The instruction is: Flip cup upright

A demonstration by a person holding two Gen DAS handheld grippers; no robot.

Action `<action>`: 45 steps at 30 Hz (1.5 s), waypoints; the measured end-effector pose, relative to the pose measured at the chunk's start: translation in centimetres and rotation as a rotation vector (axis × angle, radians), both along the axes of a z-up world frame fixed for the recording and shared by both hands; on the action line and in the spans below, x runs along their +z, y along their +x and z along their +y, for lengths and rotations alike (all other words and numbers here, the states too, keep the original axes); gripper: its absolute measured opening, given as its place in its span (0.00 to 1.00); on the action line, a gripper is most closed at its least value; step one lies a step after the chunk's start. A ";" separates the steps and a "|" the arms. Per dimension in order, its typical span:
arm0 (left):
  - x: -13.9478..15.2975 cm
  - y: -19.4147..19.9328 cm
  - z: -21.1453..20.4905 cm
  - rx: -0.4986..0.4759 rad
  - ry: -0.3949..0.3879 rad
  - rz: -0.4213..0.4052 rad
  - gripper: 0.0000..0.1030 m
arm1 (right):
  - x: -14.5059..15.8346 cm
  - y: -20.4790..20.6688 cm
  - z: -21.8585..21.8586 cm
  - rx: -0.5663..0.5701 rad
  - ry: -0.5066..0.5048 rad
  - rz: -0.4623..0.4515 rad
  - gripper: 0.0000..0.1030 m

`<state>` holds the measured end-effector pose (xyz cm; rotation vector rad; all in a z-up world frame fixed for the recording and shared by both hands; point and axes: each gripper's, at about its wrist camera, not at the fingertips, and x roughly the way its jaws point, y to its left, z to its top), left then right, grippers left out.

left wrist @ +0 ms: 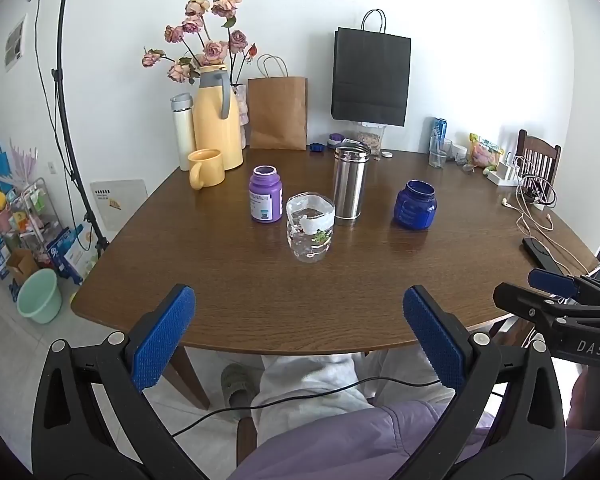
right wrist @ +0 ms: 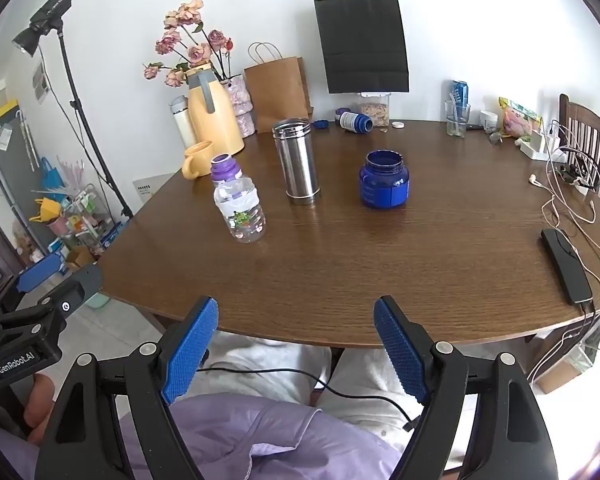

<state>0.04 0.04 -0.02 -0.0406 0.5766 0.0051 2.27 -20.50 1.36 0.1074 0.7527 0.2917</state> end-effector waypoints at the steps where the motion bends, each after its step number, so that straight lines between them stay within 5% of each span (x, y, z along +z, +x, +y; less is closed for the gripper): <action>1: 0.0 0.0 0.0 0.000 0.000 0.000 1.00 | 0.0 0.0 0.0 -0.001 0.007 -0.001 0.81; 45: 0.0 -0.1 0.0 0.001 0.005 -0.003 1.00 | 0.2 0.0 -0.2 0.001 -0.007 -0.004 0.81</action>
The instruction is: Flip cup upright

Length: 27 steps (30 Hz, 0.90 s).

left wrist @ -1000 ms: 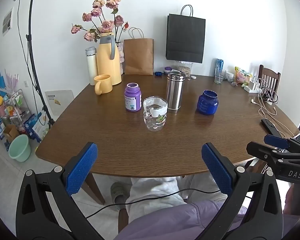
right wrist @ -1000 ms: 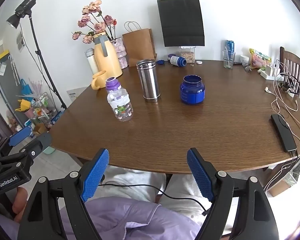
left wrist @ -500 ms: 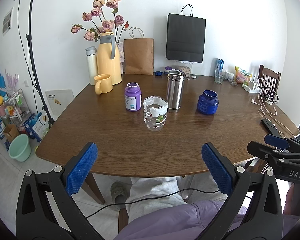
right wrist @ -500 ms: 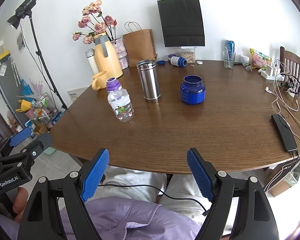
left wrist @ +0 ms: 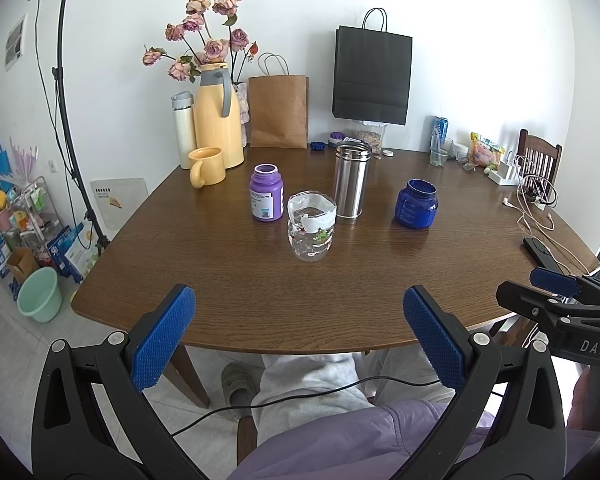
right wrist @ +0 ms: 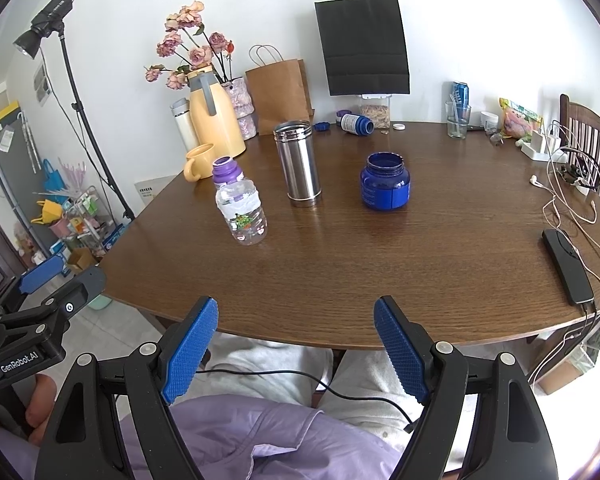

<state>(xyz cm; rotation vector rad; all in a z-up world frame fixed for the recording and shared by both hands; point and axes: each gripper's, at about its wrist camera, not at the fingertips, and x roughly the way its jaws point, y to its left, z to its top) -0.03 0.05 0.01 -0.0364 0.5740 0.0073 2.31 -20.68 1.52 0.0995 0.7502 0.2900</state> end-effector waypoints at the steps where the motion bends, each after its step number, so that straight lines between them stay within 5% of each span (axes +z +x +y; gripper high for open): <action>1: 0.0 0.0 0.0 0.000 0.000 -0.001 1.00 | 0.0 0.0 0.0 0.001 0.000 -0.001 0.81; 27: 0.0 0.0 0.6 -0.001 0.004 -0.003 1.00 | 0.4 0.1 -0.3 -0.002 0.004 -0.007 0.81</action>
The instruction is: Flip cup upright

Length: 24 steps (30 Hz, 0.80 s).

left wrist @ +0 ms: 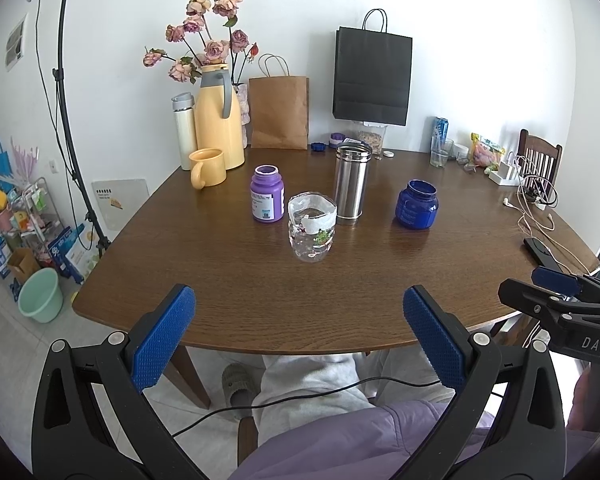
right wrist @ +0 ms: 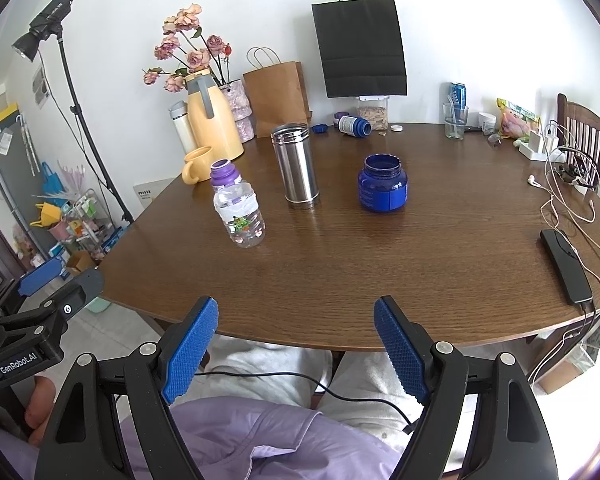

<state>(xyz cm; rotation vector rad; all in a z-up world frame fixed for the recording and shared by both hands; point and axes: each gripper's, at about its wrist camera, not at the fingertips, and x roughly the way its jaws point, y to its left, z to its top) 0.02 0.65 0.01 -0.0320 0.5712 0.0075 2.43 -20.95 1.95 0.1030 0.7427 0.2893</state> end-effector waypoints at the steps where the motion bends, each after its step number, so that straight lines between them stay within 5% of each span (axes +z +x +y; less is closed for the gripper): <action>1: 0.0 0.0 0.0 0.000 0.000 0.000 1.00 | 0.0 -0.1 -0.5 -0.003 0.002 -0.002 0.81; 16: -0.2 1.0 -1.0 -0.022 0.004 0.019 1.00 | -0.4 0.8 -1.1 -0.014 0.012 -0.005 0.81; 24: 2.7 8.0 -1.1 -0.101 -0.001 -0.018 1.00 | 1.7 9.0 -3.9 -0.009 0.021 -0.011 0.81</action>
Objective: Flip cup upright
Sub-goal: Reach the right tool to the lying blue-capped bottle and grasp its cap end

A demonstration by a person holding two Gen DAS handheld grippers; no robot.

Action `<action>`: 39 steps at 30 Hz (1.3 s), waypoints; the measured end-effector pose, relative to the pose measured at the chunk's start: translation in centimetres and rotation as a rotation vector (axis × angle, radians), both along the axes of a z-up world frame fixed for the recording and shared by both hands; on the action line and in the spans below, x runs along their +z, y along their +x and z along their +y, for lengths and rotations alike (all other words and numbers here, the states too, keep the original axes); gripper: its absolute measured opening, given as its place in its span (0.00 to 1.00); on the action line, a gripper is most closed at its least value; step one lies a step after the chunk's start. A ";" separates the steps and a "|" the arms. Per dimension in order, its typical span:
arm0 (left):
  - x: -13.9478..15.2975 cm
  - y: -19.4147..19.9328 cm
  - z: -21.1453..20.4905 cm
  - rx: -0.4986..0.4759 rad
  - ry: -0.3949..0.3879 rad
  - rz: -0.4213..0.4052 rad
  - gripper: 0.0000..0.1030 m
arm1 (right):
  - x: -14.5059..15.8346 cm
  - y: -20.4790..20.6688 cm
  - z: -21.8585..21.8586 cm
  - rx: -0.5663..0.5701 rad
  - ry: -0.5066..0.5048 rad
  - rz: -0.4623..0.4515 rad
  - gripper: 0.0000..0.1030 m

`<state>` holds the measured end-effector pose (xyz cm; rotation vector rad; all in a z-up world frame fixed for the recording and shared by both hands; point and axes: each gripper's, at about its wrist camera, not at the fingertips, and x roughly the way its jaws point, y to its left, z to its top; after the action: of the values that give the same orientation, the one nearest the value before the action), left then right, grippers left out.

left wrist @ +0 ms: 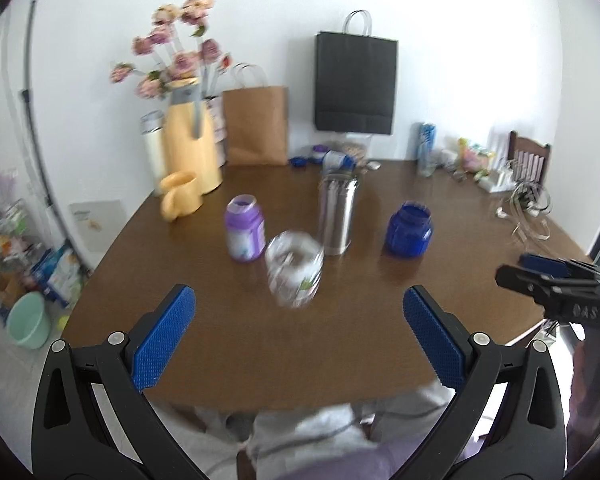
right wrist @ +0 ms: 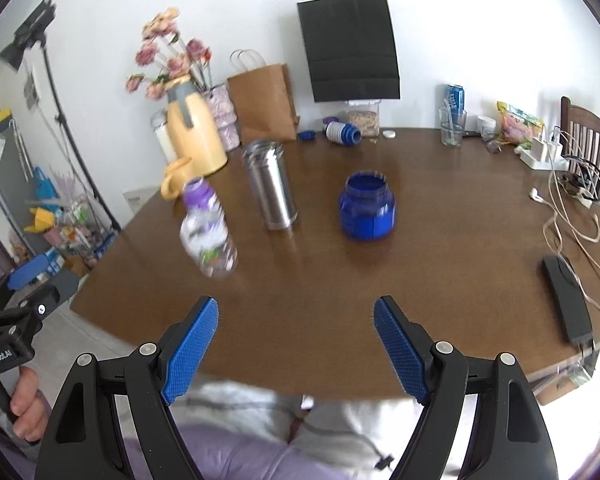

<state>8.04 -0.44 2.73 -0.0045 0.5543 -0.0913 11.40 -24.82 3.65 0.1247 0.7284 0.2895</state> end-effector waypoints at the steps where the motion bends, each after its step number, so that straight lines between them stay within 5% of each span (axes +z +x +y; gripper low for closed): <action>1: 0.6 1.1 0.0 -0.008 -0.001 0.001 1.00 | 0.5 0.9 -0.5 0.005 0.007 -0.006 0.81; 10: 8.6 16.5 0.1 -0.228 -0.004 0.027 1.00 | 8.9 15.2 -3.5 0.033 -0.076 -0.071 0.81; 14: 10.1 24.5 -0.2 -0.299 0.040 0.044 1.00 | 11.1 23.9 -4.5 0.064 -0.052 -0.011 0.81; 19: 10.4 34.1 -0.1 -0.250 0.068 0.081 1.00 | 11.2 33.4 -3.4 0.169 -0.144 -0.083 0.81; 24: 6.7 41.8 -0.5 -0.359 0.082 0.083 1.00 | 5.5 43.1 0.2 0.327 -0.287 -0.025 0.81; 26: 4.6 43.9 -1.4 -0.422 0.142 0.045 1.00 | 2.4 46.5 1.6 0.328 -0.359 -0.003 0.81; 29: 1.8 48.3 -3.1 -0.435 0.172 0.140 1.00 | -2.1 51.2 3.3 0.346 -0.426 0.044 0.81; 36: -2.5 54.9 -4.7 -0.331 0.202 0.289 1.00 | -11.4 58.7 5.6 0.340 -0.426 0.154 0.81; 39: -3.2 56.1 -4.3 -0.303 0.179 0.292 1.00 | -13.9 59.9 5.6 0.299 -0.454 0.165 0.81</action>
<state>64.17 -4.77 -0.46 0.2445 0.8510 -0.3401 71.31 -19.19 -10.24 -0.3988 0.9606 0.3944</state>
